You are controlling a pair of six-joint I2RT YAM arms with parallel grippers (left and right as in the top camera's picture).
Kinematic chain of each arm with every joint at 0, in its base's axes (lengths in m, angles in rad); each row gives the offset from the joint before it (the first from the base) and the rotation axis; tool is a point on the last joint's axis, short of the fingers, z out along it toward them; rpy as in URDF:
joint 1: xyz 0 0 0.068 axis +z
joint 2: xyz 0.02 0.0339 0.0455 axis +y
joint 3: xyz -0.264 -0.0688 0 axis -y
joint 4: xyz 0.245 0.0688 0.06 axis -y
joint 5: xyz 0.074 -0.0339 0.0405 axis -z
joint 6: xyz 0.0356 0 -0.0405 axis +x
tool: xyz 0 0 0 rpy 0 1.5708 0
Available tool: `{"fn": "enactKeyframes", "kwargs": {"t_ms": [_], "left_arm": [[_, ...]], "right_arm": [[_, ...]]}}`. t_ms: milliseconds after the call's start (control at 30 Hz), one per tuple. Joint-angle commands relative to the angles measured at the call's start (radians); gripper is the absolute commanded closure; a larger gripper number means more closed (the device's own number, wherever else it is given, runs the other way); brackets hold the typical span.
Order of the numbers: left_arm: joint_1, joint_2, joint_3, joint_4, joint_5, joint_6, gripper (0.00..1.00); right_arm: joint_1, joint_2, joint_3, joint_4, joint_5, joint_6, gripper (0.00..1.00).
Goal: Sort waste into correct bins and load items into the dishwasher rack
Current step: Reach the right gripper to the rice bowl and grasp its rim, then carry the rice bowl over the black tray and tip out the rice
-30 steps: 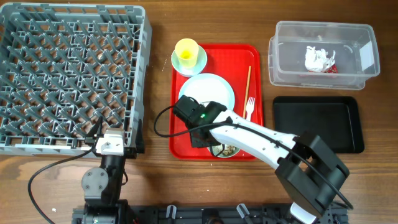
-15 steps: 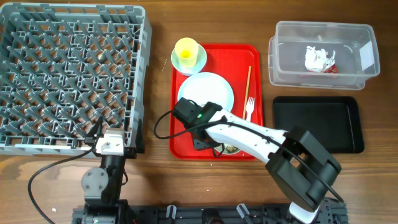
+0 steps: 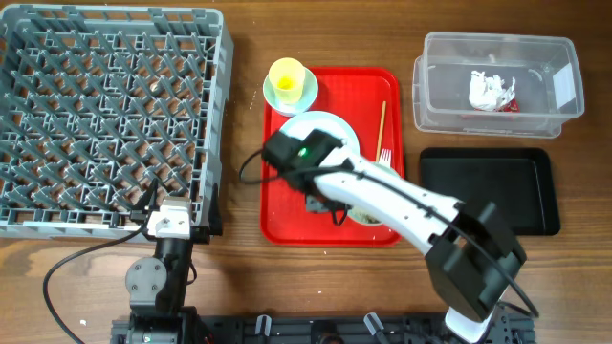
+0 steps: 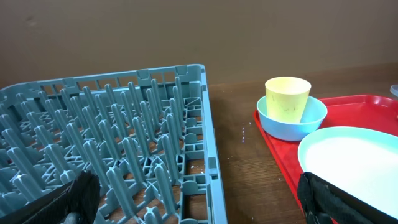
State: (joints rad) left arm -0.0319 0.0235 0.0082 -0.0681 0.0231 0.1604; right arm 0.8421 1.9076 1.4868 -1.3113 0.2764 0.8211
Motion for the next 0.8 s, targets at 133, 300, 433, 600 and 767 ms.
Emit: {"fn": "enactKeyframes", "kwargs": {"t_ms": [133, 300, 433, 600, 767], "left_arm": [[-0.003, 0.003, -0.002, -0.007, -0.014, 0.016, 0.0], [-0.003, 0.003, -0.002, -0.007, -0.014, 0.016, 0.0], [-0.003, 0.003, -0.002, -0.007, -0.014, 0.016, 0.0], [-0.003, 0.003, -0.002, -0.007, -0.014, 0.016, 0.0], [-0.003, 0.003, -0.002, -0.007, -0.014, 0.016, 0.0]], "right_arm": [[-0.334, -0.173, 0.052, -0.071, -0.072, -0.034, 0.96], [-0.623, -0.262, 0.051, -0.062, -0.257, -0.217, 0.96], [-0.874, -0.266, 0.021, -0.032, -0.448, -0.428, 0.96], [-1.102, -0.266, -0.09, 0.022, -0.758, -0.629, 0.96], [-1.281, -0.264, -0.189, 0.083, -0.946, -0.728, 0.96]]}}
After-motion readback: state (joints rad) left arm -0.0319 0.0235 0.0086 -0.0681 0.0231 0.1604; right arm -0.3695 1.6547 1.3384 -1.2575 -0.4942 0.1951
